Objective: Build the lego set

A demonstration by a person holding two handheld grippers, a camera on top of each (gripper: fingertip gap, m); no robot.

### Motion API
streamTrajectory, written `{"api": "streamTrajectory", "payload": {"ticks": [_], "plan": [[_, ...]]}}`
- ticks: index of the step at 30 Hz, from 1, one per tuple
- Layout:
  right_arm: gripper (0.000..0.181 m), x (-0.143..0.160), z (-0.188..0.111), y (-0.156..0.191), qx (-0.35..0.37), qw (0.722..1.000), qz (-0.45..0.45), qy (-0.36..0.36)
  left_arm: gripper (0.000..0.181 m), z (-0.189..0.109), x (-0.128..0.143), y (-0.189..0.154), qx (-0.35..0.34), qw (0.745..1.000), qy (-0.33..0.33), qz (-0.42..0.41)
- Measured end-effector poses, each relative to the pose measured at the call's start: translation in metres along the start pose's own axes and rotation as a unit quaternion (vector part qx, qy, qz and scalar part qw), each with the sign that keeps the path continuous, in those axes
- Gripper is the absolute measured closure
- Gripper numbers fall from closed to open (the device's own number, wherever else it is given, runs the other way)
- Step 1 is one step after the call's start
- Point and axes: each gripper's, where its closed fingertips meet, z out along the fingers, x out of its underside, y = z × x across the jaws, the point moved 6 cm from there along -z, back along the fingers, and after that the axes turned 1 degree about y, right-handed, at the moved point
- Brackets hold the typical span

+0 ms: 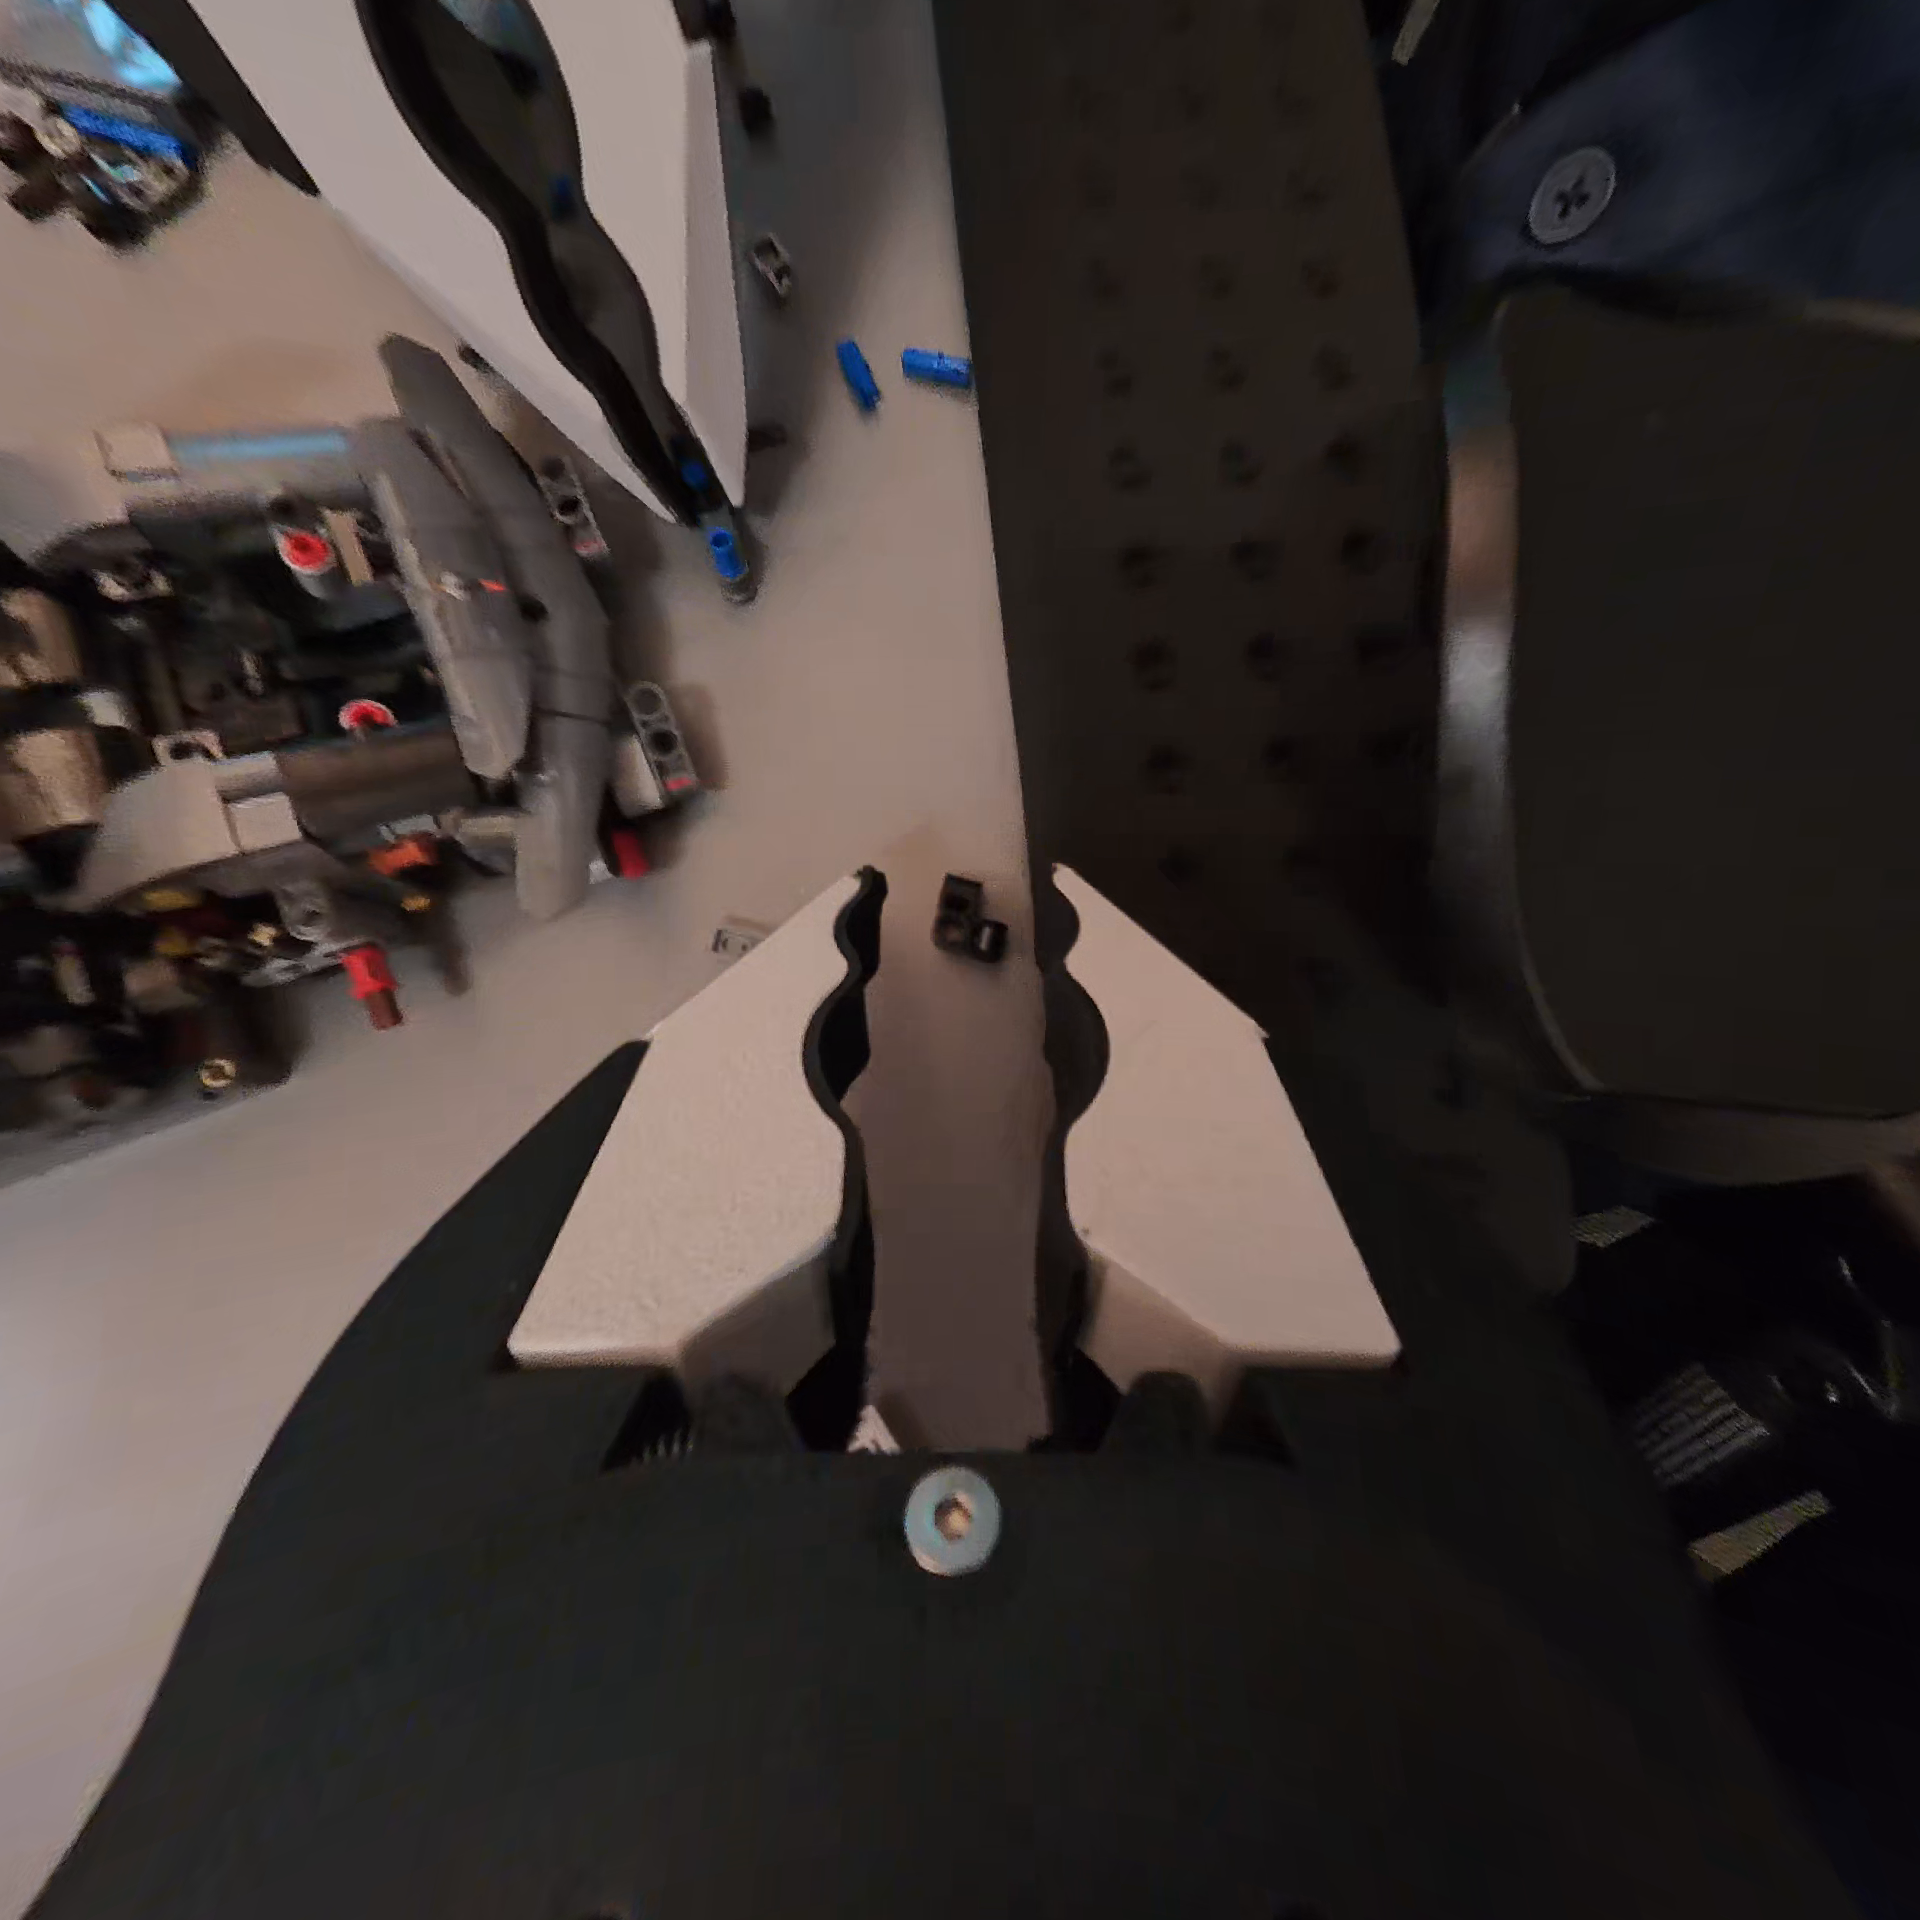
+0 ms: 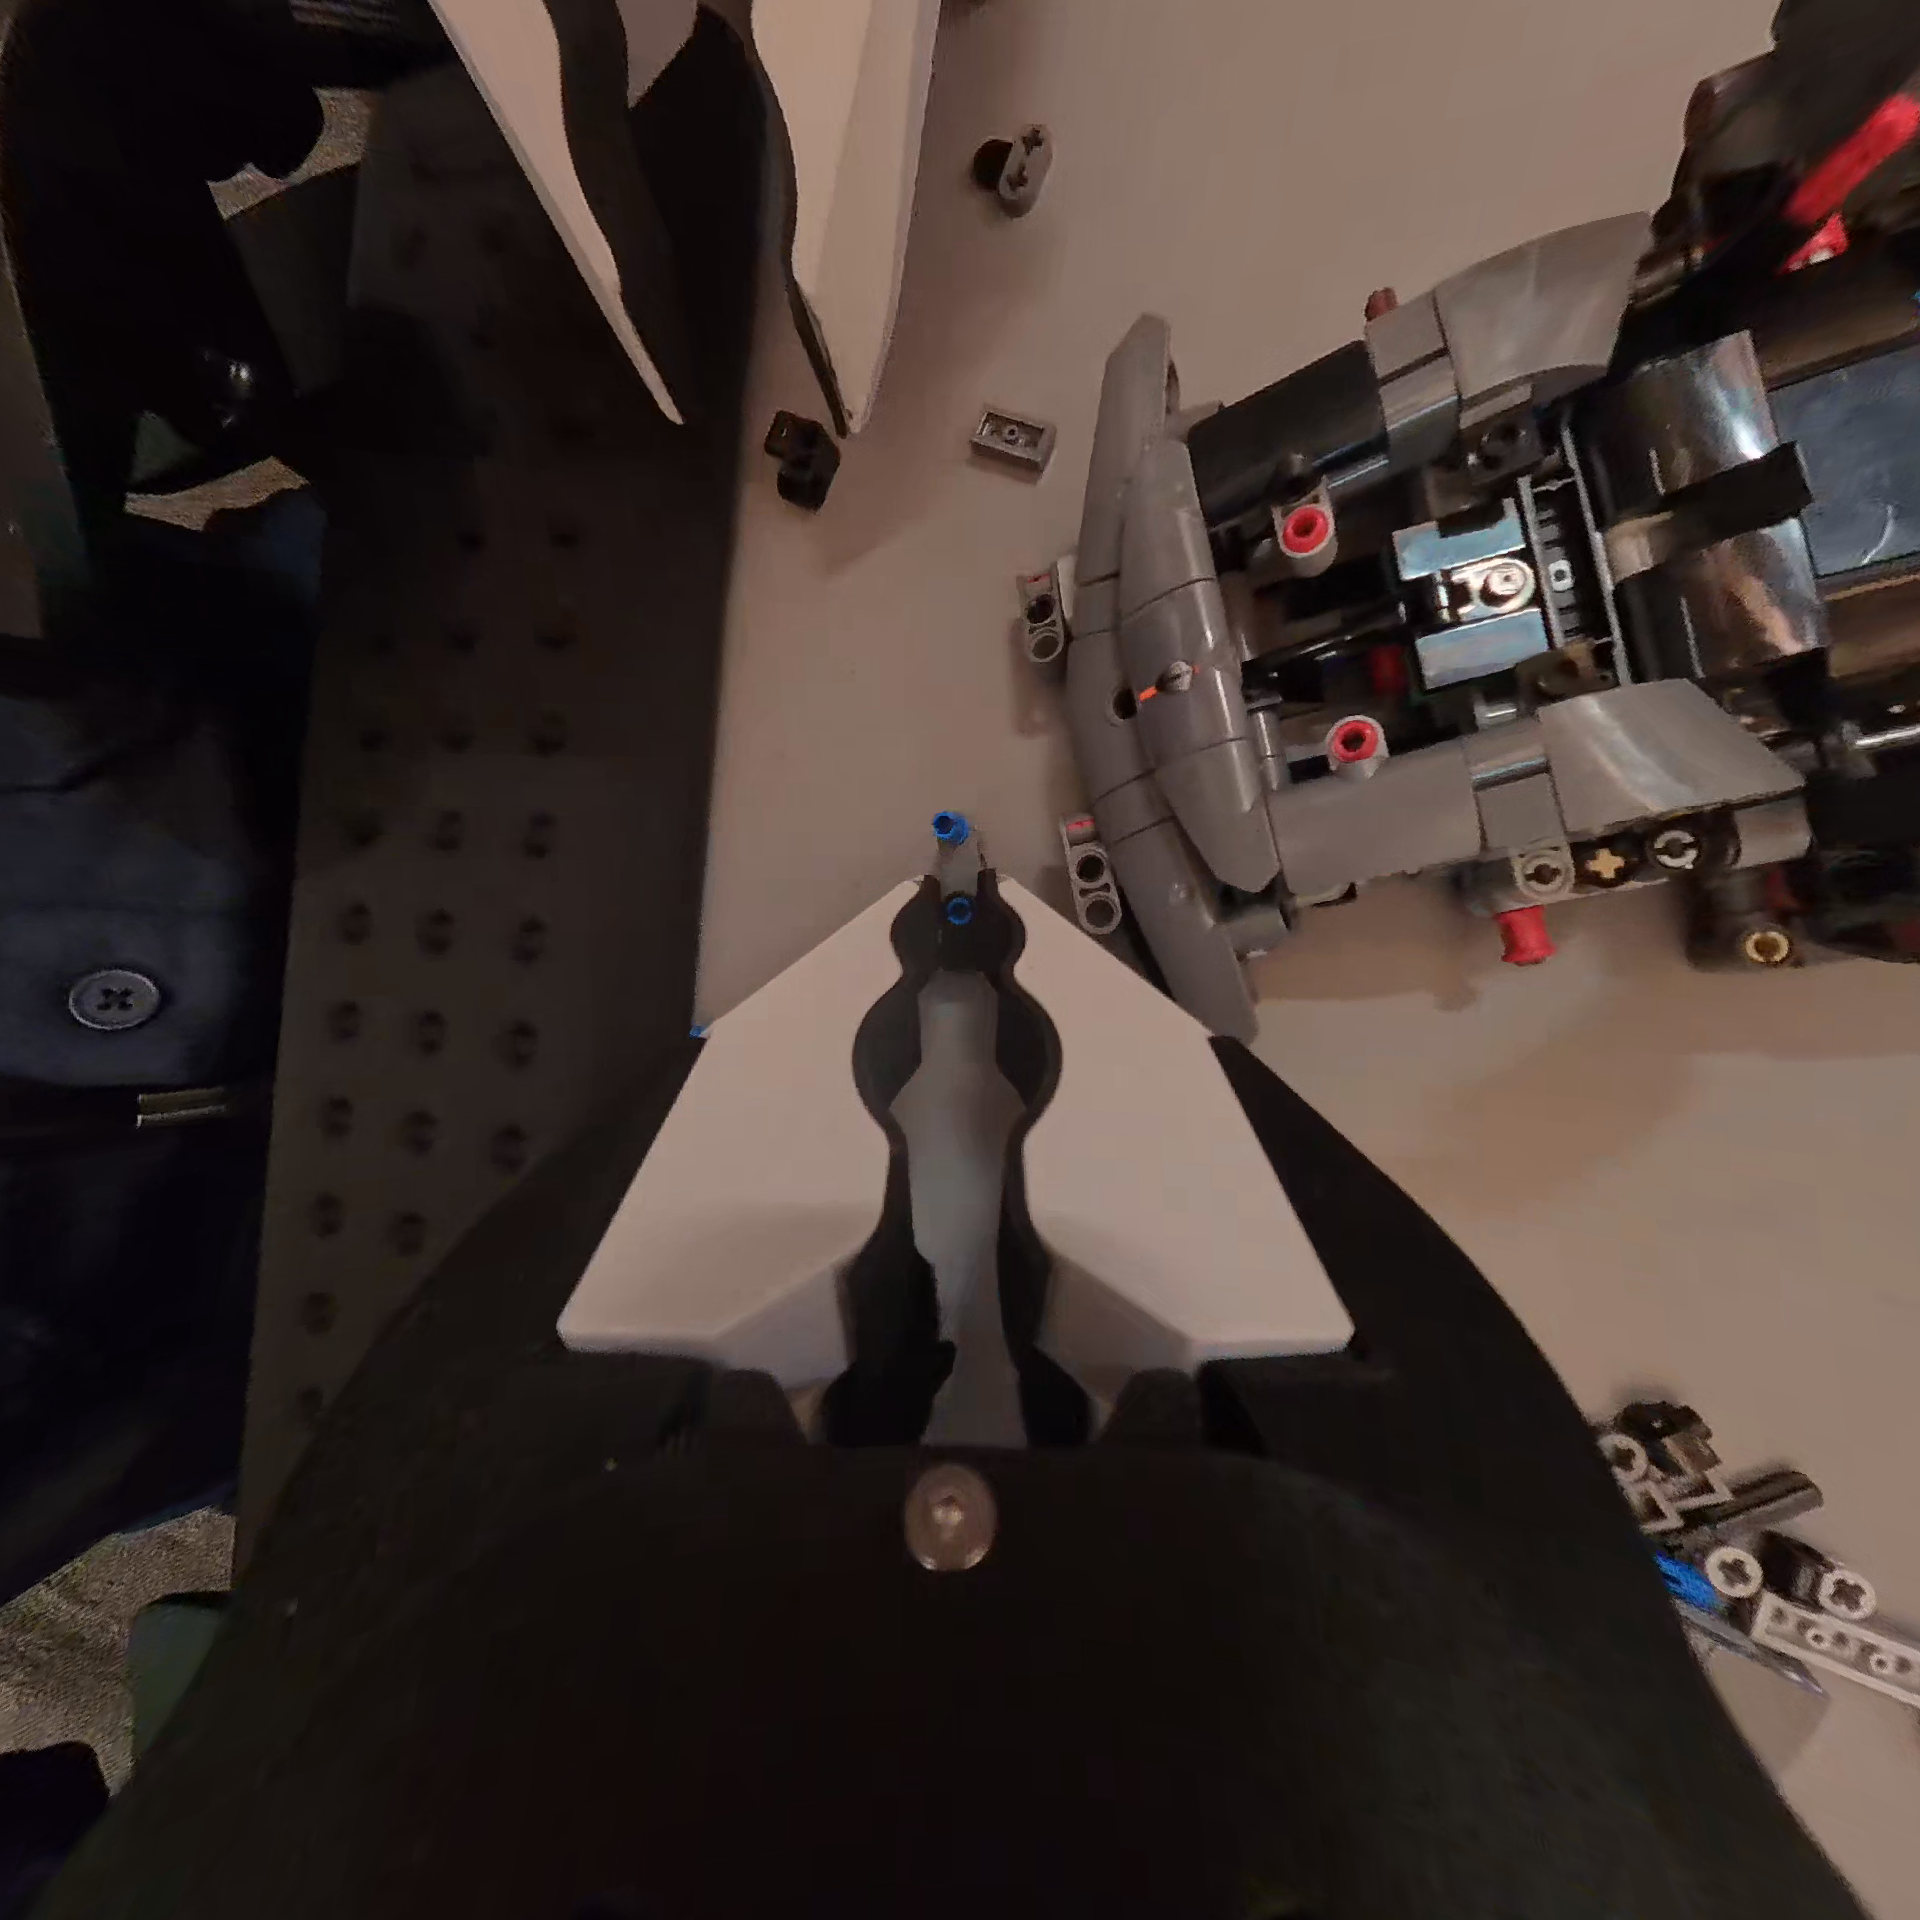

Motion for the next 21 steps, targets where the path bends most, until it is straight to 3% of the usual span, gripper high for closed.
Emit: {"api": "streamTrajectory", "payload": {"ticks": [7,13,21], "plan": [[0.166,-0.002,-0.011,0.0,-0.015,0.999,0.009,-0.028,0.172,0.013,0.012,0.003,0.008,1.0,0.011,-0.018],[0.169,-0.008,-0.035,-0.002,0.0,0.997,0.001,-0.083,0.175,0.013,0.011,0.006,-0.01,1.0,-0.005,-0.015],[0.168,-0.04,-0.046,0.032,0.104,0.963,-0.197,-0.154,0.176,-0.013,-0.023,0.022,-0.013,0.984,-0.17,-0.051]]}}
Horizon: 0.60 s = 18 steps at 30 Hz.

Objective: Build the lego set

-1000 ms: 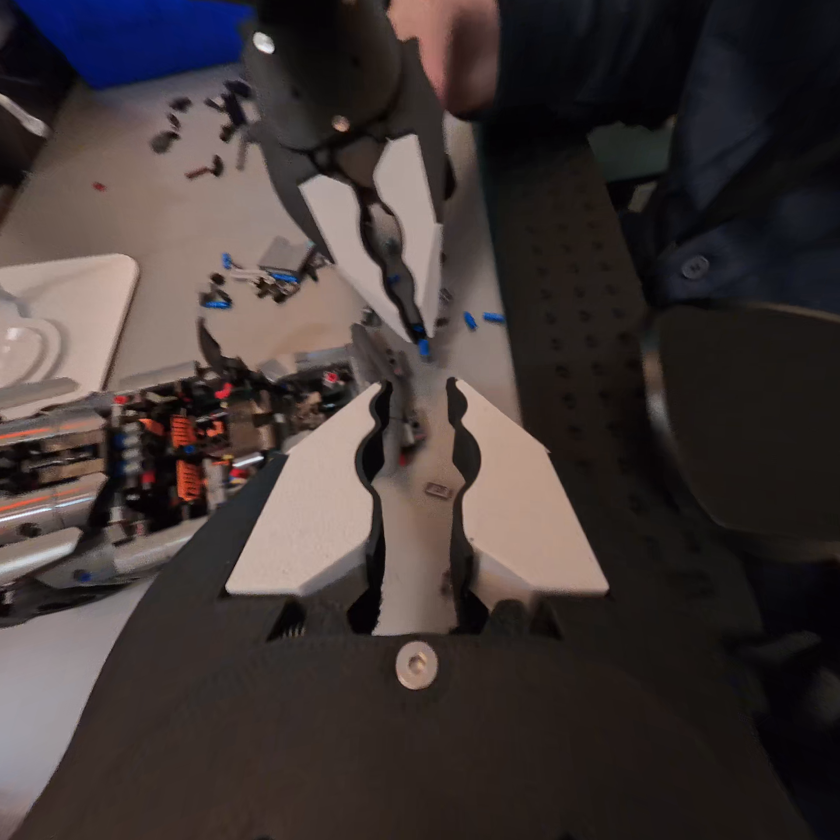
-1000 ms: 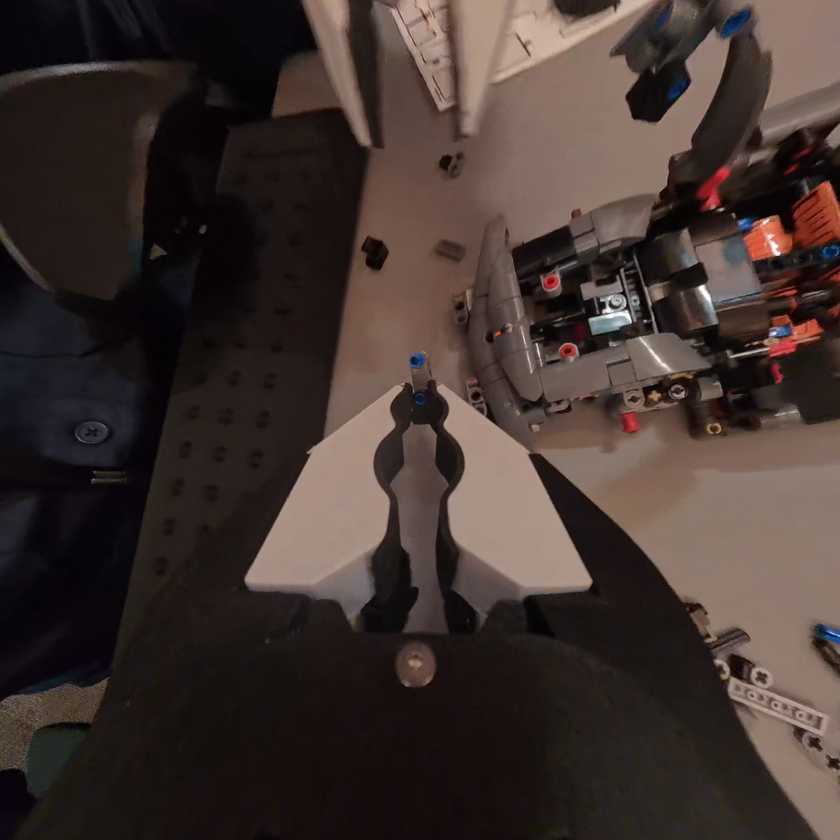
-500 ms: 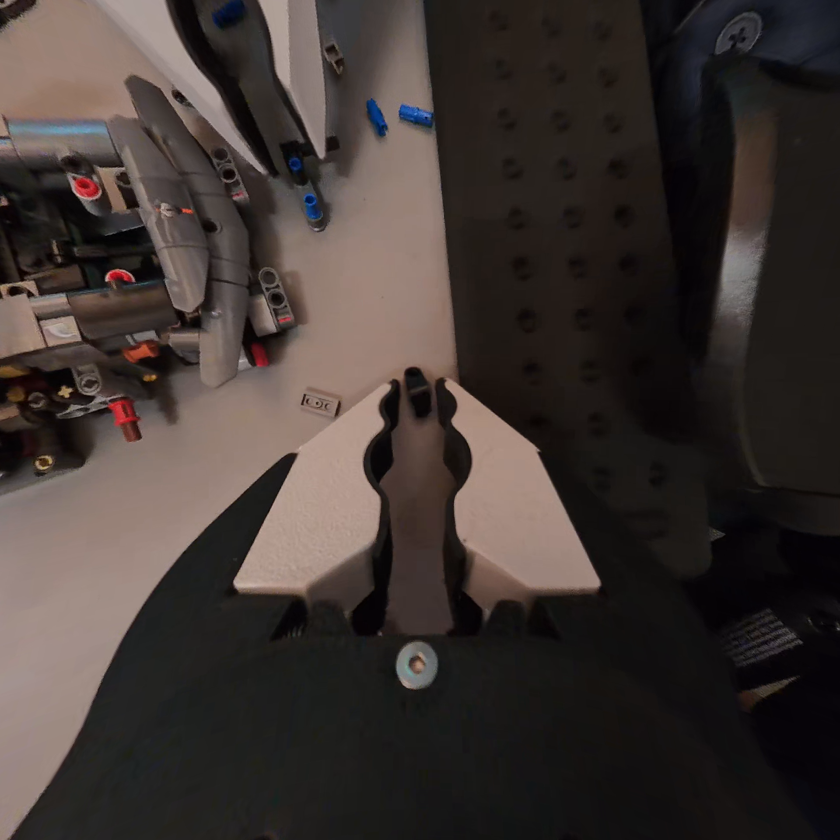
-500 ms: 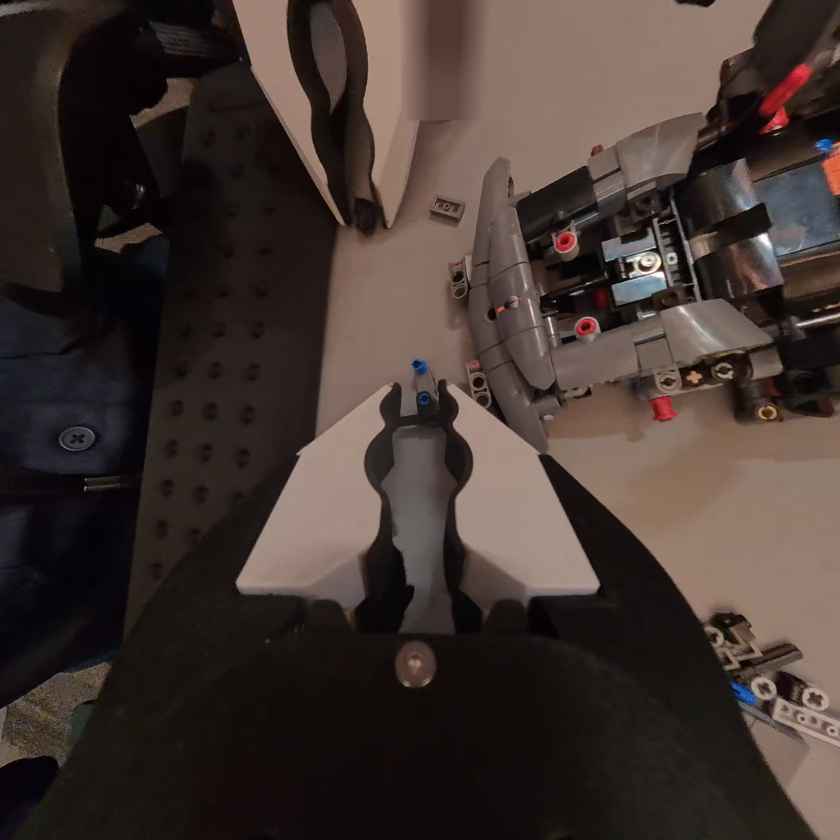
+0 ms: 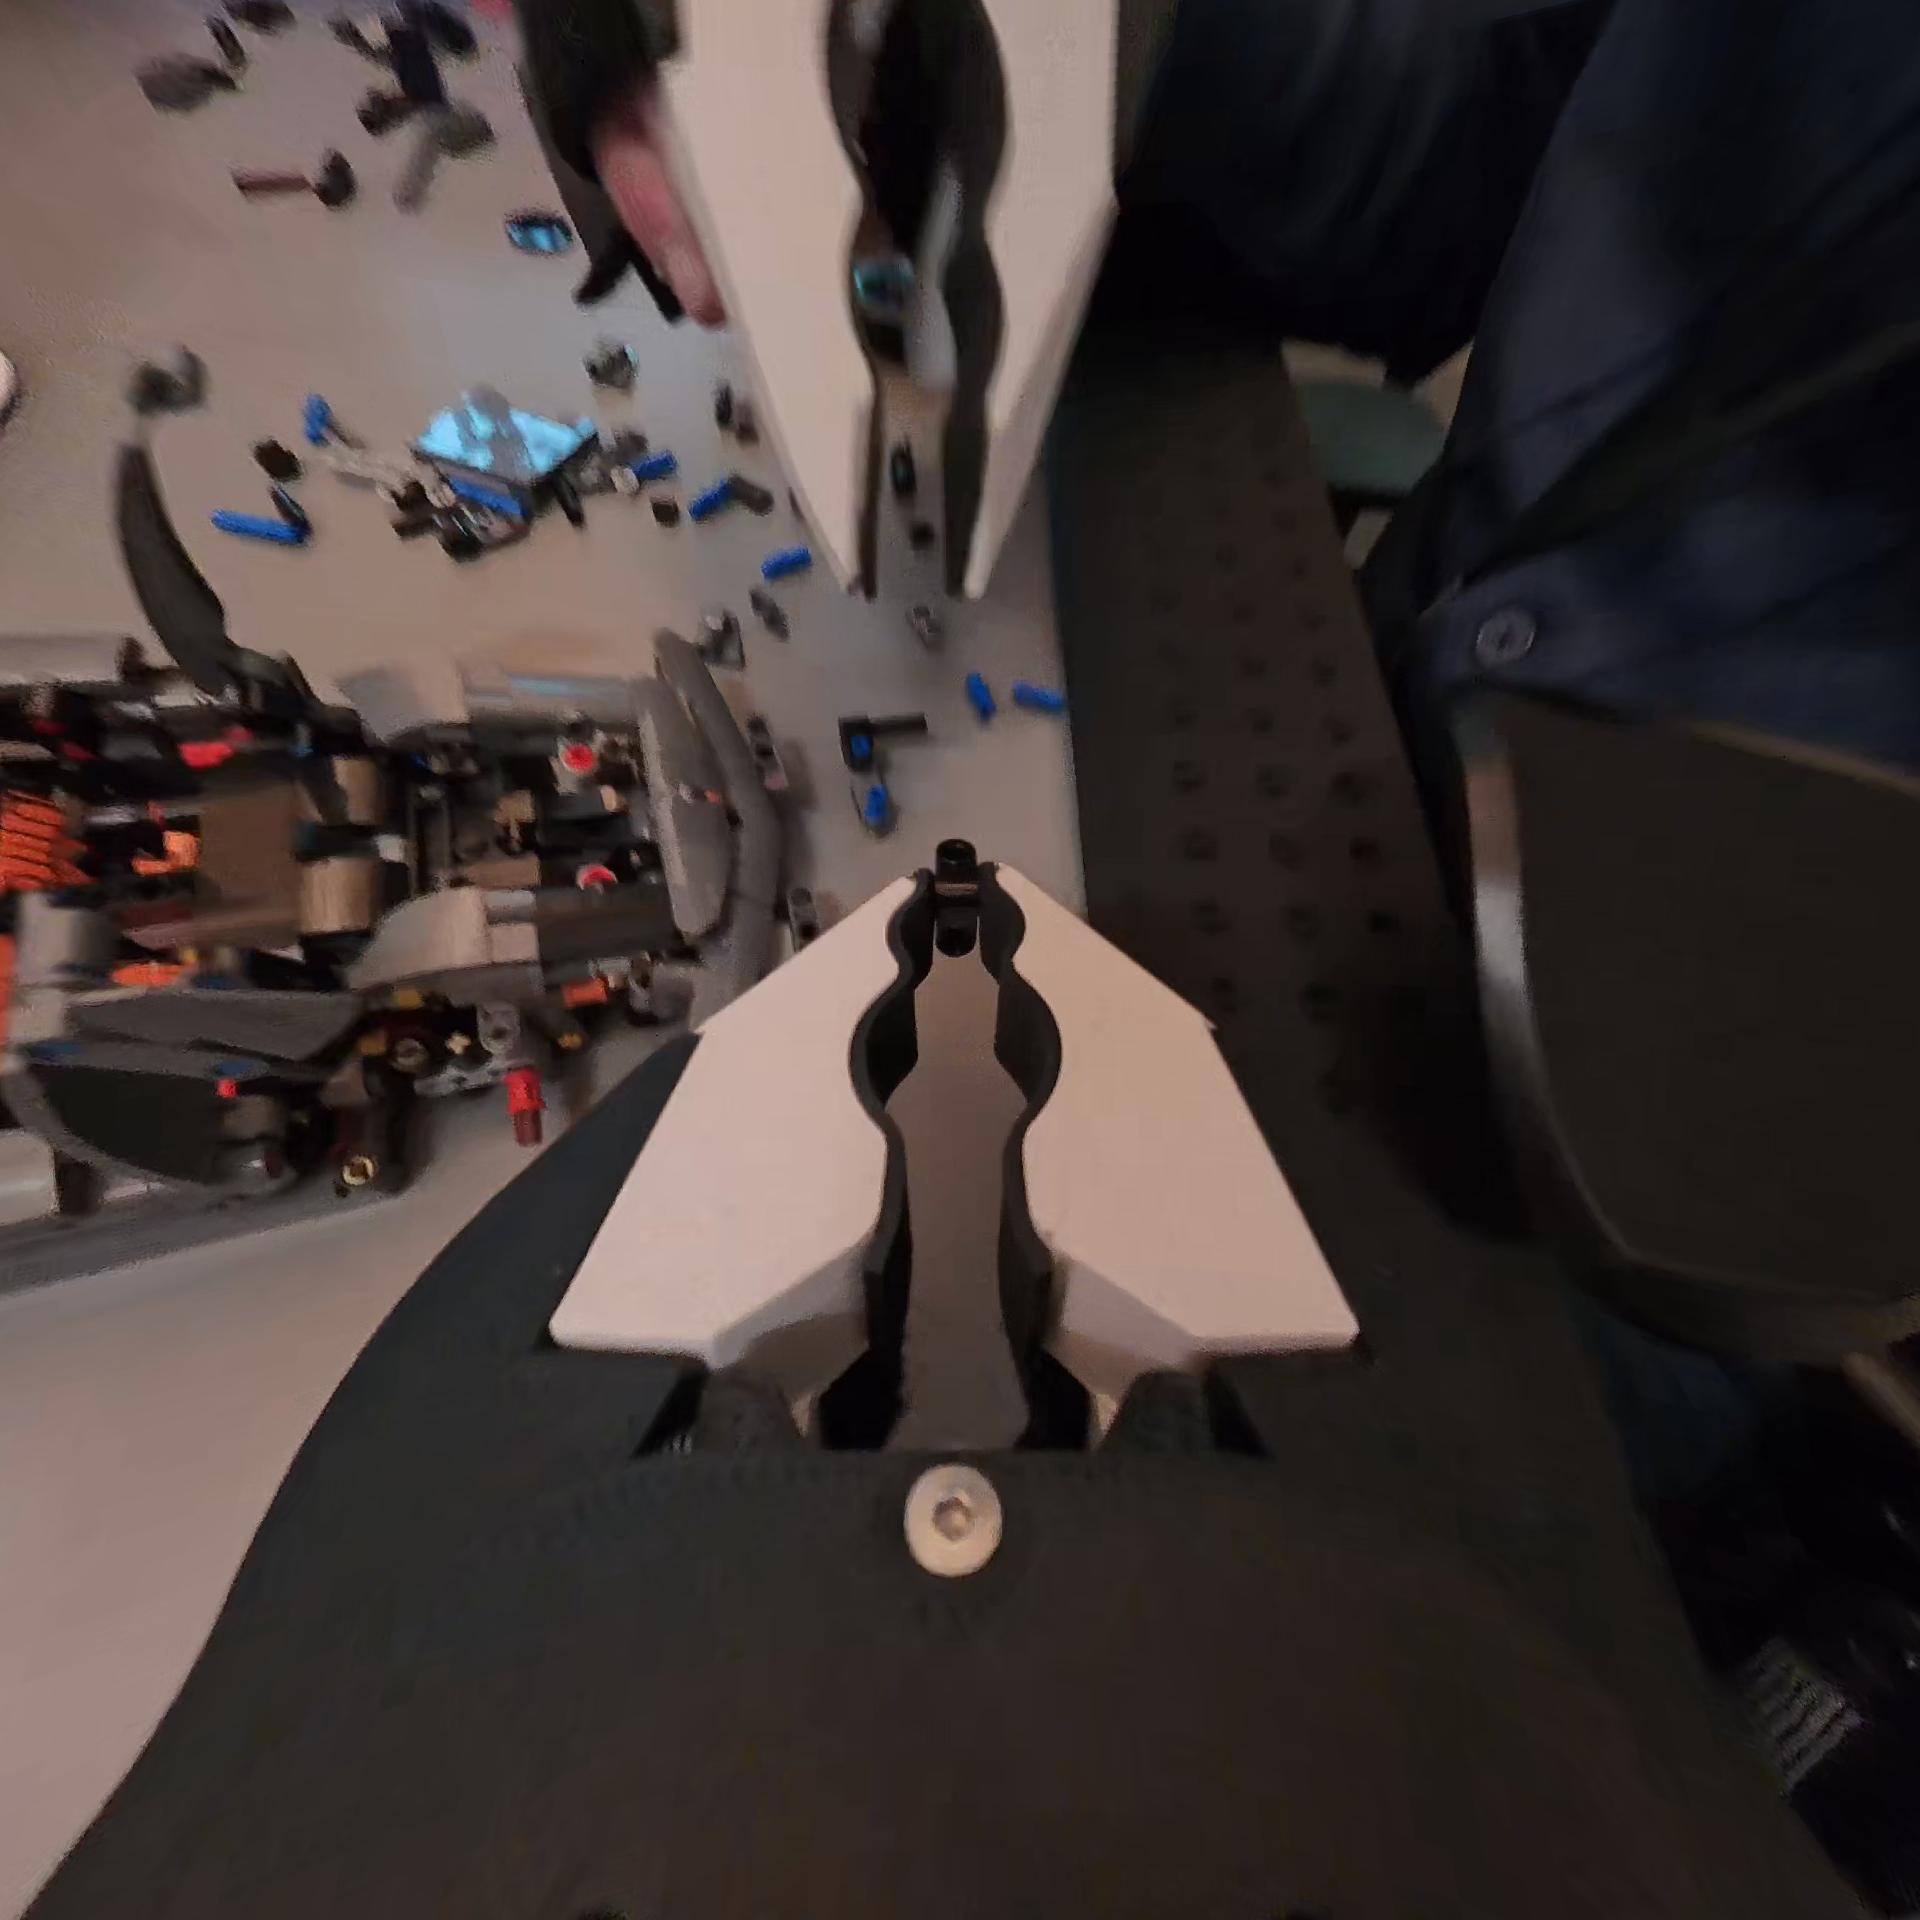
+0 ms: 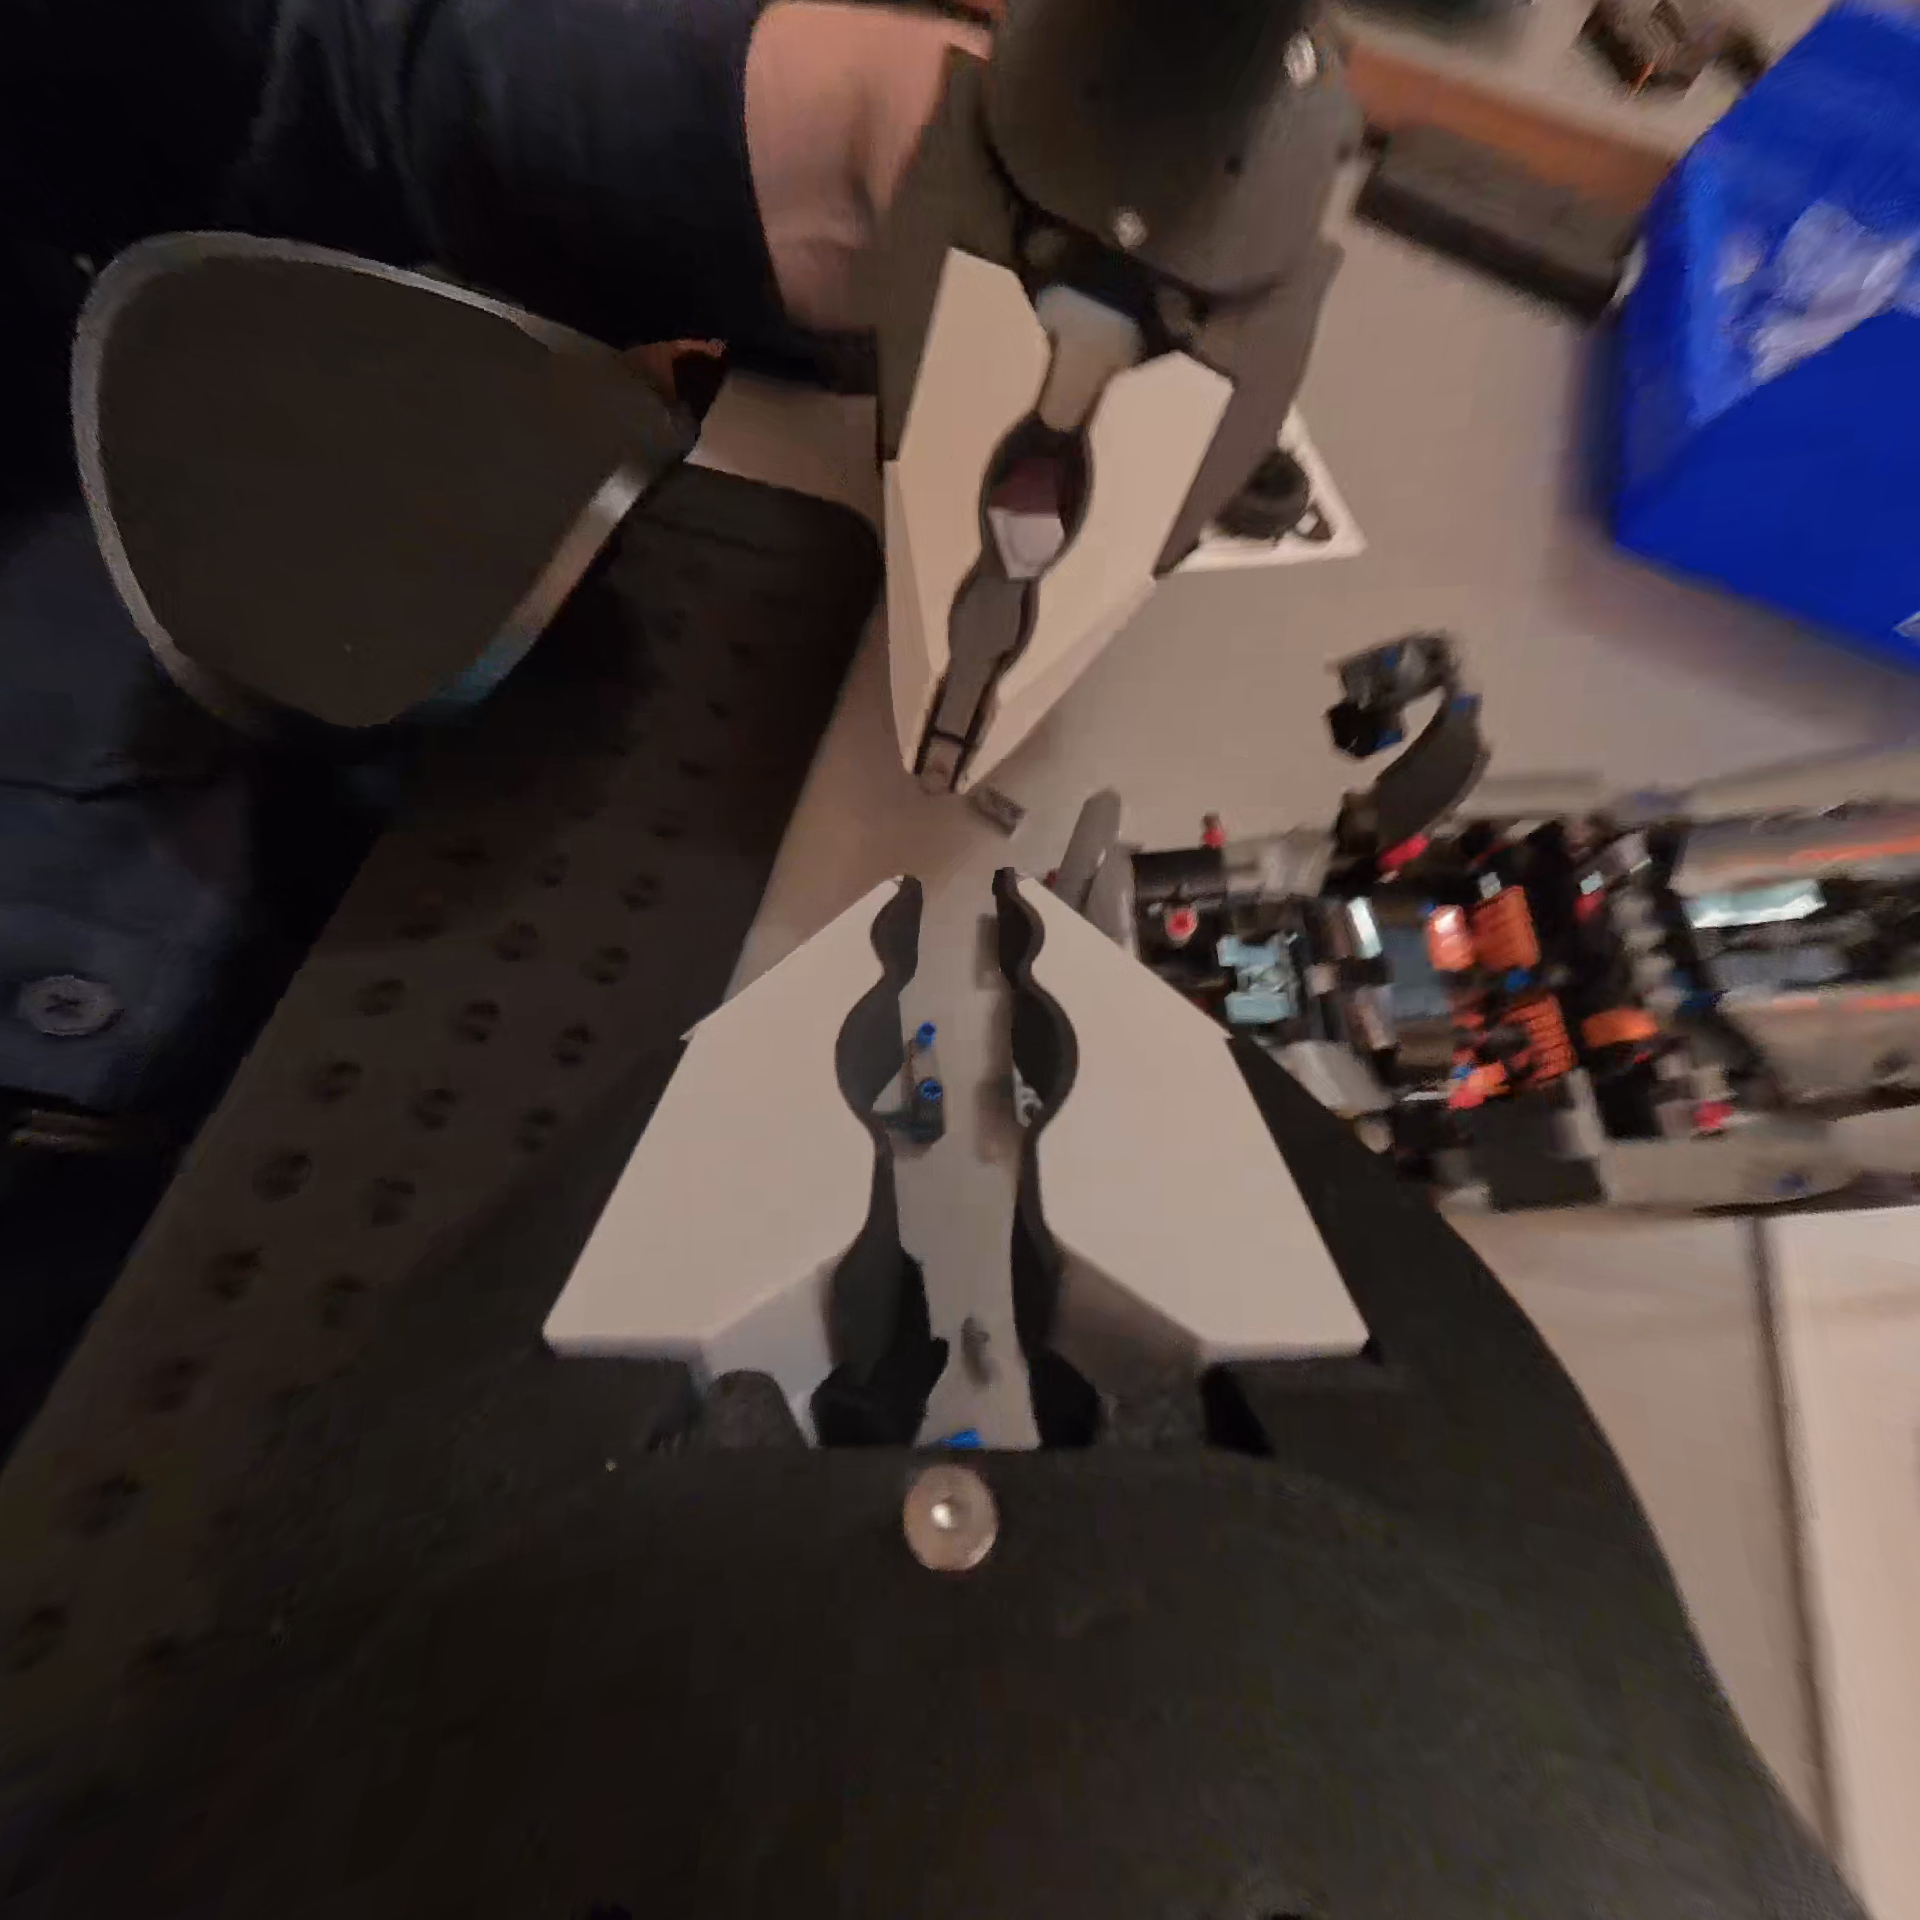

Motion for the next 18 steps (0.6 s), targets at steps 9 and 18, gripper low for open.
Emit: {"api": "streamTrajectory", "payload": {"ticks": [9,18], "plan": [[0.163,-0.013,0.004,0.008,0.119,0.979,-0.164,0.018,0.176,0.0,-0.037,0.012,0.07,0.984,-0.136,-0.089],[0.175,-0.008,-0.024,-0.006,0.135,0.985,-0.111,-0.006,0.176,0.011,-0.058,0.027,0.095,0.97,-0.18,-0.136]]}}
